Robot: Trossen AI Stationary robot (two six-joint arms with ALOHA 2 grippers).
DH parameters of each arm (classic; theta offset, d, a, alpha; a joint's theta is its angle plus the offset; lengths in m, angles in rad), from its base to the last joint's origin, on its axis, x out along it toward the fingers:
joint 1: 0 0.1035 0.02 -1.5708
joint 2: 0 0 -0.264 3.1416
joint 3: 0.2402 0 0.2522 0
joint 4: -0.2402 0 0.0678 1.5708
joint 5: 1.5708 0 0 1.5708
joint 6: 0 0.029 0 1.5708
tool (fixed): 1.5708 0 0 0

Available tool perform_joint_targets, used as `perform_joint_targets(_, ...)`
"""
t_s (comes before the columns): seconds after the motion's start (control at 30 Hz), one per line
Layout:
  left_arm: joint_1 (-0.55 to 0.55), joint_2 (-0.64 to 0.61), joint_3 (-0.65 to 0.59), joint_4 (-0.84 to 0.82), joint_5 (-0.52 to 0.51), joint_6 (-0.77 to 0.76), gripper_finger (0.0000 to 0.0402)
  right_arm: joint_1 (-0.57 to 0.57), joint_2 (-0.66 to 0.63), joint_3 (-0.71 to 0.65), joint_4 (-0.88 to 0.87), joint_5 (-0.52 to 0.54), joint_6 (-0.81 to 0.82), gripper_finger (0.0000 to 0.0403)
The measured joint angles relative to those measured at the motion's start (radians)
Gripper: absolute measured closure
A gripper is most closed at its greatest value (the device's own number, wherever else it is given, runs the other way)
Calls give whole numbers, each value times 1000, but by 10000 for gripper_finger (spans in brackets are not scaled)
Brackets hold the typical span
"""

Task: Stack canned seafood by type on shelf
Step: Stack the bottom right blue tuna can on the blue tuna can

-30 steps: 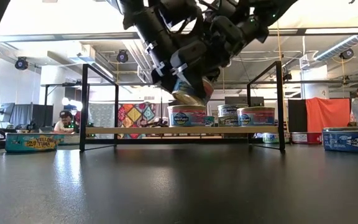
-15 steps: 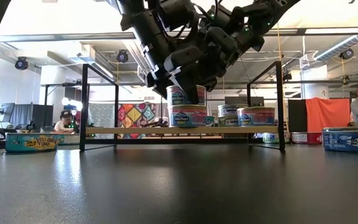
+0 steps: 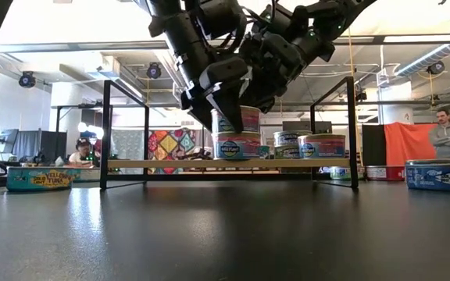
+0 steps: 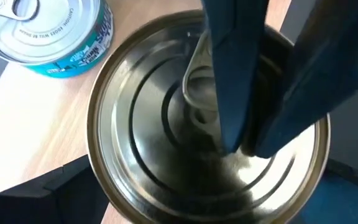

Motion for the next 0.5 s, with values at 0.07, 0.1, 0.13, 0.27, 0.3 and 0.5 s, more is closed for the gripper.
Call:
perform_joint_targets(0.07, 0, -2, 0, 0, 0, -1, 3, 0, 0, -2, -6, 2, -9, 370)
perform_joint_targets(0.1, 0, -2, 0, 1, 0, -1, 3, 0, 0, -3, -12, 2, -12, 370)
perform_joint_targets(0.13, 0, -2, 1, 0, -1, -1, 3, -1, 1, -3, -21, 2, -12, 370)
perform_joint_targets(0.27, 0, -2, 28, -10, -3, 29, 3, -1, 1, -8, -38, 12, -13, 370)
perform_joint_targets(0.3, 0, -2, 37, -25, -2, 39, 3, -1, 1, -8, -44, 16, -16, 370)
perform_joint_targets(0.5, 2, -1, 96, -152, -1, 107, 3, -1, 1, -20, -53, 45, -22, 369)
